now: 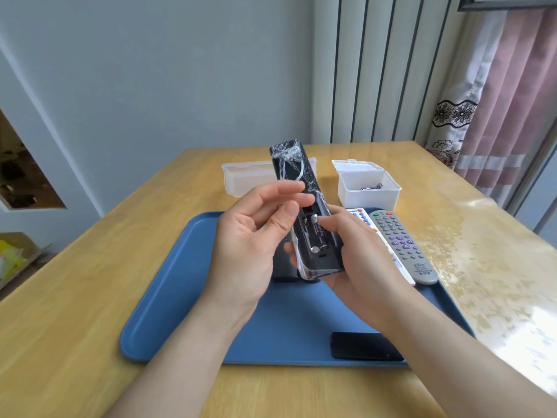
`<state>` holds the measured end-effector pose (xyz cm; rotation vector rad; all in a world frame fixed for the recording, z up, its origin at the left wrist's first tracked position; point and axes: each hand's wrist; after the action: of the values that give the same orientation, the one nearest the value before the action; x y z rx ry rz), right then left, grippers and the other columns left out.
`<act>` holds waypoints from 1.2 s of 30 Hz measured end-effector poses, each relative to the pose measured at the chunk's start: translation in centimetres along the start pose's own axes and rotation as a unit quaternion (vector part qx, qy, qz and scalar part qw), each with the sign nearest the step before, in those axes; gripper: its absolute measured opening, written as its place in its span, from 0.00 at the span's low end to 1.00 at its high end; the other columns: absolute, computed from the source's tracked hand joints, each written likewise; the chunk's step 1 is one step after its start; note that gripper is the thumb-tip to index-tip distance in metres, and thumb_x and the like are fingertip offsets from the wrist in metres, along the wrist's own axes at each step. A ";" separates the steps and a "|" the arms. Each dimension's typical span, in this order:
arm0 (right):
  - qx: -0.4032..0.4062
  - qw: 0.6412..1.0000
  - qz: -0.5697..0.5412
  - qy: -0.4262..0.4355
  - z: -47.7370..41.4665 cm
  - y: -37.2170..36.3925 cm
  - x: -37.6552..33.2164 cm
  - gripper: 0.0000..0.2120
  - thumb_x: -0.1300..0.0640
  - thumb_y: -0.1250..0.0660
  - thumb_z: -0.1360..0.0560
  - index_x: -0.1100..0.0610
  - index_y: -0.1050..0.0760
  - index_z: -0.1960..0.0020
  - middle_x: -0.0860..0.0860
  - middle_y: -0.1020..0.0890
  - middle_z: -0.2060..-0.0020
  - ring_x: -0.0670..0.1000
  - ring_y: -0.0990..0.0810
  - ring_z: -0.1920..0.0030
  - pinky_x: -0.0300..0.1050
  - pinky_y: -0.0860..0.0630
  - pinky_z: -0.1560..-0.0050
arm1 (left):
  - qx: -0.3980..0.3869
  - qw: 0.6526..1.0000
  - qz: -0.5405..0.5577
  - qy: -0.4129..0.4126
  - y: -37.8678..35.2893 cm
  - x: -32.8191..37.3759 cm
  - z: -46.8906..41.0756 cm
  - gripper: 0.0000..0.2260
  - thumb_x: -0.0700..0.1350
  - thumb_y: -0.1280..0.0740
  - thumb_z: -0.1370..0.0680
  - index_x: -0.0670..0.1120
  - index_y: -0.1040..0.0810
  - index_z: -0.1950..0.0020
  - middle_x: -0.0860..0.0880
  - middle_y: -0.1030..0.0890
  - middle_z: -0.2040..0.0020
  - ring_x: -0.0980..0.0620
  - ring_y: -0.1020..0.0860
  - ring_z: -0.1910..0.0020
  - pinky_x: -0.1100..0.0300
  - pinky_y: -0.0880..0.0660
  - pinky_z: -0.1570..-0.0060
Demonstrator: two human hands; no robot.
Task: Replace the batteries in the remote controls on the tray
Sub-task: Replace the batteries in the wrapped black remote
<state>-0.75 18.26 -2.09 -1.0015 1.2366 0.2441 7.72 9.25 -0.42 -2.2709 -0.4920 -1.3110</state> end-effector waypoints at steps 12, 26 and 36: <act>-0.011 1.000 -0.012 -0.008 -0.3 0.5 0.3 0.12 0.68 0.43 0.23 0.62 0.23 0.45 0.58 0.18 0.60 0.54 0.19 0.61 0.52 0.21 0.56 | 0.036 0.996 -0.084 0.009 0.4 -1.3 -0.4 0.07 0.33 0.28 0.28 0.44 0.19 0.57 0.47 0.16 0.63 0.52 0.21 0.66 0.62 0.22 0.63; 0.121 0.883 0.404 0.205 -12.9 10.1 -9.1 0.11 0.58 0.39 0.18 0.54 0.33 0.37 0.56 0.25 0.60 0.53 0.27 0.63 0.39 0.30 0.68 | -0.106 0.942 -0.254 0.194 -6.8 -8.0 -13.9 0.07 0.43 0.38 0.19 0.46 0.20 0.49 0.48 0.24 0.67 0.54 0.32 0.75 0.65 0.34 0.72; 0.050 0.725 0.642 0.245 -17.9 14.2 -8.2 0.18 0.59 0.34 0.23 0.52 0.30 0.34 0.55 0.23 0.45 0.54 0.25 0.51 0.52 0.27 0.47 | -0.121 0.916 -0.325 0.201 -6.1 -9.8 -17.4 0.11 0.46 0.41 0.19 0.50 0.18 0.49 0.50 0.30 0.67 0.54 0.34 0.71 0.61 0.36 0.70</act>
<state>-24.88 15.98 -1.83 0.1018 2.2727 1.0167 -12.46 3.83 -0.14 -1.9931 -1.0331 -2.2112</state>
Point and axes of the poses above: each hand's wrist, its own z-axis away from the middle knuckle, its own y-axis out of the back of the hand, x = y × z
